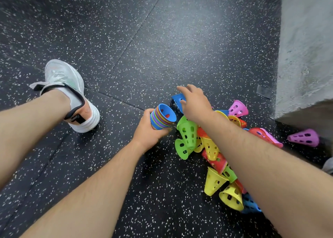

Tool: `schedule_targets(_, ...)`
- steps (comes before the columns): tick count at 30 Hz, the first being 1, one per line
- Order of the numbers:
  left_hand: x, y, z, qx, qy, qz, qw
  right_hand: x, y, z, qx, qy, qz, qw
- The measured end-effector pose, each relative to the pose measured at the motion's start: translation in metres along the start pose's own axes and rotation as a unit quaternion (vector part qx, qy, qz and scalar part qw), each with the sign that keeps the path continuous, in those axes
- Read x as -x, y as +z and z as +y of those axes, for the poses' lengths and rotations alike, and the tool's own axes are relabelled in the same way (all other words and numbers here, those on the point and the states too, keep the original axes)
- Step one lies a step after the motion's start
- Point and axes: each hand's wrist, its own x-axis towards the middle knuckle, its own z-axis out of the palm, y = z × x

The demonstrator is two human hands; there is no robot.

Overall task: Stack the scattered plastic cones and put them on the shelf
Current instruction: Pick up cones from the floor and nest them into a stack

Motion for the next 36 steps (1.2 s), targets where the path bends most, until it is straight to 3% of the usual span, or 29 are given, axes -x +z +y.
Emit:
schedule_targets(6, 0.000, -0.002, -0.001, 0.004, -0.001, -0.010, 1.000, -0.016, 0.010, -0.004, 0.031, 0.066, -0.051, 0.996)
schedule_targets(12, 0.003, -0.005, -0.001, -0.001, 0.003, -0.008, 1.000, -0.002, -0.001, 0.001, -0.093, 0.085, 0.058, 0.990)
schedule_targets(17, 0.016, -0.008, 0.001, -0.018, -0.007, 0.008, 1.000, 0.047, -0.022, -0.005, -0.256, 0.039, 0.163, 0.952)
schedule_targets(23, 0.051, 0.003, 0.011, -0.053, -0.020, 0.013, 0.998, 0.116, -0.013, -0.022, -0.283, -0.009, 0.189, 0.940)
schedule_targets(31, 0.081, 0.018, 0.031, -0.081, -0.030, 0.008, 0.996, 0.165, -0.007, -0.026, -0.288, 0.029, 0.125, 0.949)
schedule_targets(36, 0.088, 0.026, 0.033, -0.079, -0.021, -0.010, 0.997, 0.177, -0.004, -0.021, -0.255, 0.054, -0.026, 0.965)
